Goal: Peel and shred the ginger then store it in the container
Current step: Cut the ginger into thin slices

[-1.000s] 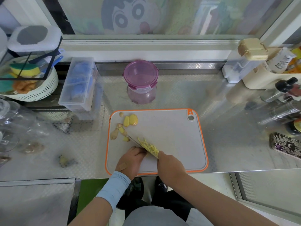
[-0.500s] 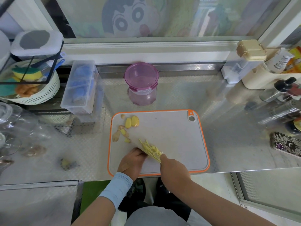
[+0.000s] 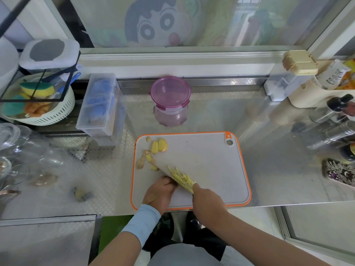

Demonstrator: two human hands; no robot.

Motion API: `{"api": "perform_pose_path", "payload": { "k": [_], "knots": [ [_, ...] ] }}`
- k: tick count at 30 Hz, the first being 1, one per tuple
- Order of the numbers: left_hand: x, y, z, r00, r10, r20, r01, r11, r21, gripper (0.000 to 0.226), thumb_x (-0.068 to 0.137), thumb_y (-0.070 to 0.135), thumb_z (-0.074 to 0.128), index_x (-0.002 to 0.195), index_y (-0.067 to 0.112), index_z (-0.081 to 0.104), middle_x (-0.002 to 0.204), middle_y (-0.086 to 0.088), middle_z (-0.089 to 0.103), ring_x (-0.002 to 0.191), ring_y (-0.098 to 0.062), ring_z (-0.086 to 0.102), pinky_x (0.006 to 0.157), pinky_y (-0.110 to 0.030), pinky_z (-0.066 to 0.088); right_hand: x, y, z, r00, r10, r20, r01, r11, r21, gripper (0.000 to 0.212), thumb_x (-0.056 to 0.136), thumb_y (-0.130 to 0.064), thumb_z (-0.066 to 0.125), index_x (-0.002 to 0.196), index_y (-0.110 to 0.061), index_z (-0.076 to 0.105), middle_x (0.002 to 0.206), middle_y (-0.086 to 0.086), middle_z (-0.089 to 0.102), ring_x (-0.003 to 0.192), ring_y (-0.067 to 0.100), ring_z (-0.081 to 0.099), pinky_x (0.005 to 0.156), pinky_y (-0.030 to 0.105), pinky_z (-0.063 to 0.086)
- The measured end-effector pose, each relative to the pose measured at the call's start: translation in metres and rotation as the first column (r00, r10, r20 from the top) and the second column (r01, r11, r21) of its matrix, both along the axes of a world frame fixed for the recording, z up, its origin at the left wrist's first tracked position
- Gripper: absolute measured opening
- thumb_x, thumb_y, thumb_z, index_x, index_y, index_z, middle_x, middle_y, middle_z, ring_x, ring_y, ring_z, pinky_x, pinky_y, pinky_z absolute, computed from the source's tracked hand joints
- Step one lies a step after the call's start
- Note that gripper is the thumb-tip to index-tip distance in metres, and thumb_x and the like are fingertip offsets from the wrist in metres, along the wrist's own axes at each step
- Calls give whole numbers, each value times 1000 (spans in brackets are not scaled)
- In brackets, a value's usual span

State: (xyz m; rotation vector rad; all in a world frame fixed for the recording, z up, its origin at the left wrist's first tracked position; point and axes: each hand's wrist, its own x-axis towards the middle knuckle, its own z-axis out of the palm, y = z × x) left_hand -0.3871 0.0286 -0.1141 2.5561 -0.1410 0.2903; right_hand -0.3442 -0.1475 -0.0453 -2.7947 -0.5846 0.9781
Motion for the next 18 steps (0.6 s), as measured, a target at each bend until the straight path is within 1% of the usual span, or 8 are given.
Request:
{"api": "perform_pose_path", "payload": {
  "k": [2, 5, 7, 9, 12, 13, 15, 18],
  "knots": [
    [0, 1, -1, 1000, -3, -2, 3, 1000, 17, 30, 82, 25, 51, 89, 13, 77, 94, -1, 71, 96, -14, 55, 63, -28, 58, -3, -2, 2, 1000, -5, 7, 5, 1000, 11, 33, 91, -1, 42, 121, -13, 38, 72, 0, 46, 57, 16, 44, 44, 29, 31],
    [0, 2, 0, 1000, -21, -18, 22, 999, 34, 29, 81, 22, 51, 86, 14, 77, 95, -2, 71, 96, -15, 56, 62, -29, 58, -8, -8, 6, 1000, -13, 14, 13, 1000, 8, 21, 93, -2, 42, 108, -16, 37, 71, 0, 49, 55, 15, 43, 43, 30, 29],
    [0, 2, -1, 999, -18, -27, 19, 999, 38, 29, 81, 21, 50, 87, 13, 77, 95, -3, 71, 95, -17, 57, 62, -31, 58, -10, -13, 8, 1000, -10, 7, 10, 1000, -1, 20, 92, -2, 42, 99, -18, 34, 71, 0, 50, 55, 16, 44, 43, 30, 30],
    [-1, 2, -3, 999, -15, -43, 16, 1000, 23, 27, 80, 20, 52, 87, 13, 77, 96, -3, 71, 96, -18, 58, 63, -32, 58, -11, -16, 9, 1000, -5, 0, 5, 1000, -3, 20, 92, -2, 42, 97, -19, 32, 70, 0, 49, 55, 16, 44, 43, 30, 29],
    [-1, 0, -4, 1000, -3, -20, 3, 1000, -13, 21, 80, 18, 58, 89, 13, 77, 96, -3, 71, 97, -15, 56, 74, -26, 55, -7, -11, 6, 1000, 1, -5, -1, 1000, 2, 22, 91, 0, 43, 105, -16, 36, 72, 0, 47, 57, 17, 45, 45, 30, 32],
    [-1, -1, -4, 1000, -2, -9, 1, 1000, -30, 22, 82, 20, 57, 89, 13, 77, 95, -3, 71, 97, -14, 55, 79, -22, 51, -5, -6, 5, 1000, 8, -5, -8, 1000, 2, 27, 90, 0, 43, 113, -14, 38, 73, 0, 48, 59, 19, 47, 48, 30, 35],
    [-1, -1, -3, 1000, 3, -21, -4, 998, -56, 28, 85, 24, 52, 91, 14, 78, 95, -1, 71, 97, -12, 54, 84, -13, 42, 0, 3, 4, 1000, 18, -10, -17, 1000, 9, 40, 90, 1, 43, 127, -11, 38, 78, 1, 49, 66, 23, 52, 56, 32, 42],
    [-4, -1, -8, 994, 63, -90, -71, 993, -93, 30, 87, 27, 50, 97, 16, 77, 100, 0, 70, 101, -6, 52, 92, 0, 30, 6, 16, 3, 1000, 28, -11, -28, 1000, 4, 37, 92, -1, 43, 127, -10, 39, 93, 9, 60, 84, 28, 64, 62, 33, 45]
  ]
}}
